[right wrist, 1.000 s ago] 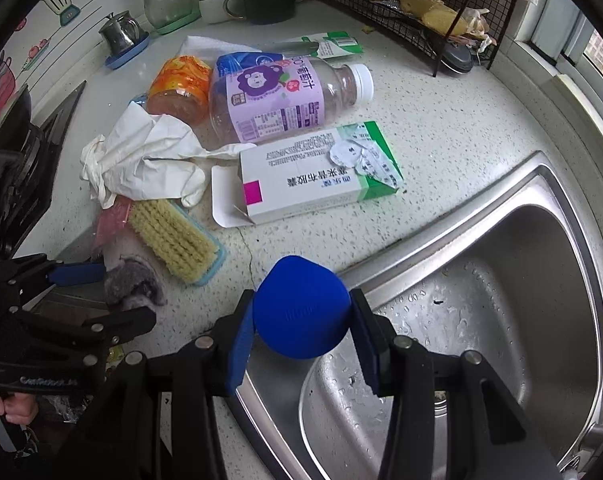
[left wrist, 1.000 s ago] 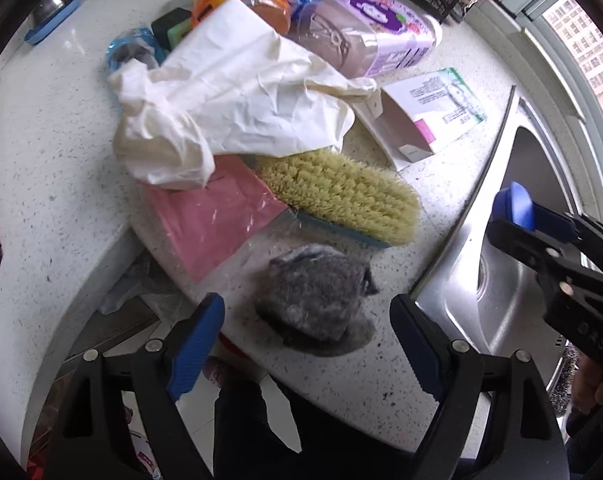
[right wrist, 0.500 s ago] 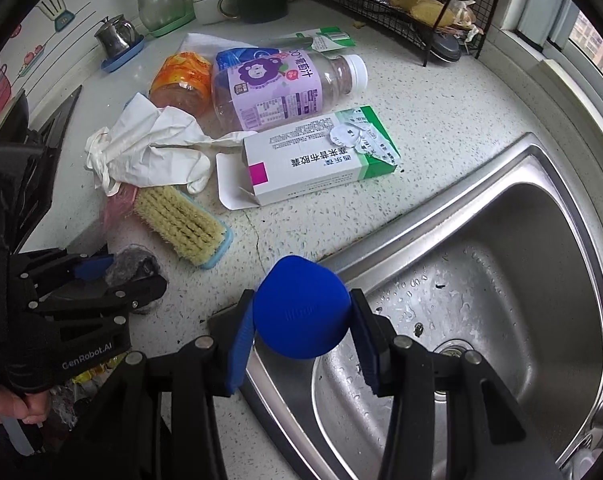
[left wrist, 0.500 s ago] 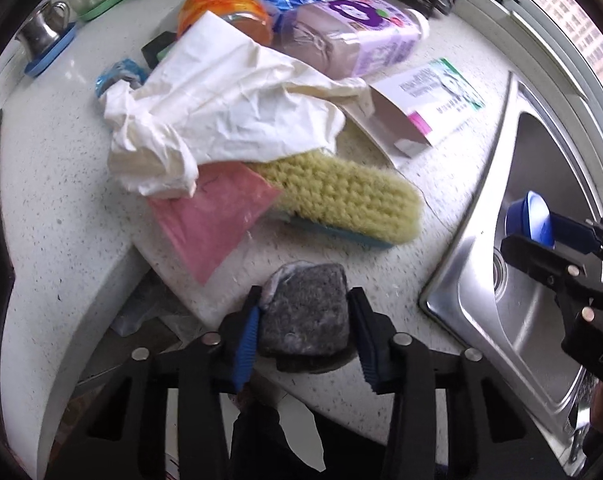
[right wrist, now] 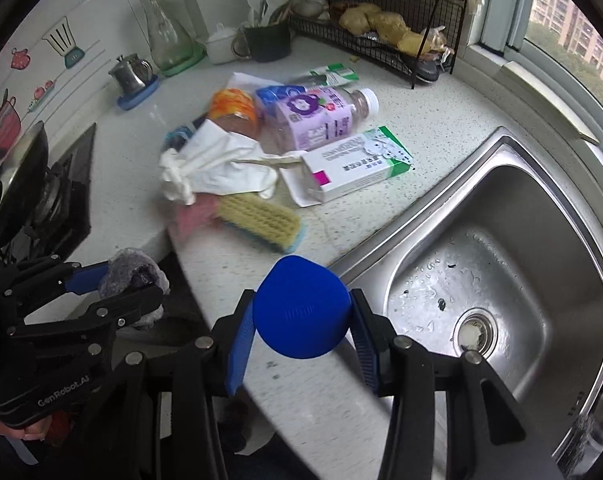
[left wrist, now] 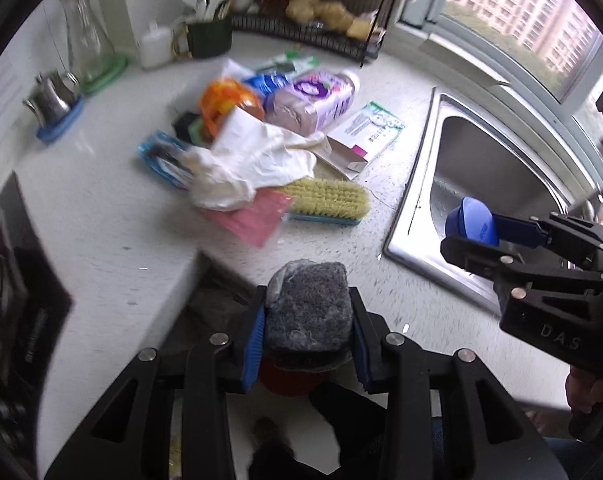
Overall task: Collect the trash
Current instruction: 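Carry the scrubber and cap down over the red bin with both tools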
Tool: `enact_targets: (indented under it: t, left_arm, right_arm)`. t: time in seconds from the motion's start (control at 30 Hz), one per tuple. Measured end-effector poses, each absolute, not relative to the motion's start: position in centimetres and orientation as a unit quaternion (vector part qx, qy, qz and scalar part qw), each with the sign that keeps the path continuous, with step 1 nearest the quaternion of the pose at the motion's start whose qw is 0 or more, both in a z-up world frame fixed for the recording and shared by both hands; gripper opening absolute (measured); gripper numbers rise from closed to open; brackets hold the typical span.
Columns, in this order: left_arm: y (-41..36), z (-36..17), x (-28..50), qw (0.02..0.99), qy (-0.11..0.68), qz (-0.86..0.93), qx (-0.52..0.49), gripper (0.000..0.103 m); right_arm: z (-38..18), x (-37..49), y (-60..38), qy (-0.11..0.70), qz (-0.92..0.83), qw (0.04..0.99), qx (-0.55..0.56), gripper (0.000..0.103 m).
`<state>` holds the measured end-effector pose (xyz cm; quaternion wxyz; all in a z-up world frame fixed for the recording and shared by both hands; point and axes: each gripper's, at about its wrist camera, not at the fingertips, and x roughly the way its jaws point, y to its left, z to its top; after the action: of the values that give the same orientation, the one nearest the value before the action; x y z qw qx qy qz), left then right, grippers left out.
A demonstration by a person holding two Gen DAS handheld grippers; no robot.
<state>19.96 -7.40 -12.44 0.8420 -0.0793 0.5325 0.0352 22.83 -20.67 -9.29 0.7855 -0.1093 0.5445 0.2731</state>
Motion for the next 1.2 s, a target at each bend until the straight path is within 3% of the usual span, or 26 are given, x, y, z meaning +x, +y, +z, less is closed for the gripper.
enact_targets:
  t: [0.33,0.73,1.03,1.2]
  left_arm:
    - [-4.7,-10.1,10.7,0.857,0.514,-0.008,-0.042,0.034]
    - [-4.2,-12.5,3.9,0.837,0.544,-0.045,-0.041,0.034]
    - [-5.3,-19.5,4.4,0.805,0.589,-0.037,-0.059,0.034]
    - [-5.7,-27.3,6.2,0.785,0.615,-0.011,-0.072,0.034]
  right_arm:
    - [-7.2,11.7,-18.2,0.531,0.235,0.812,-0.055,0.043]
    - [-9.1,5.1,-17.2,0.556,0.209,0.804,-0.025,0.043]
    - [-14.6,4.5,-17.6,0.568,0.224,0.791,-0.028,0.043]
    - [-21.8,5.7,-17.3,0.59,0.23,0.773,-0.036,0.043]
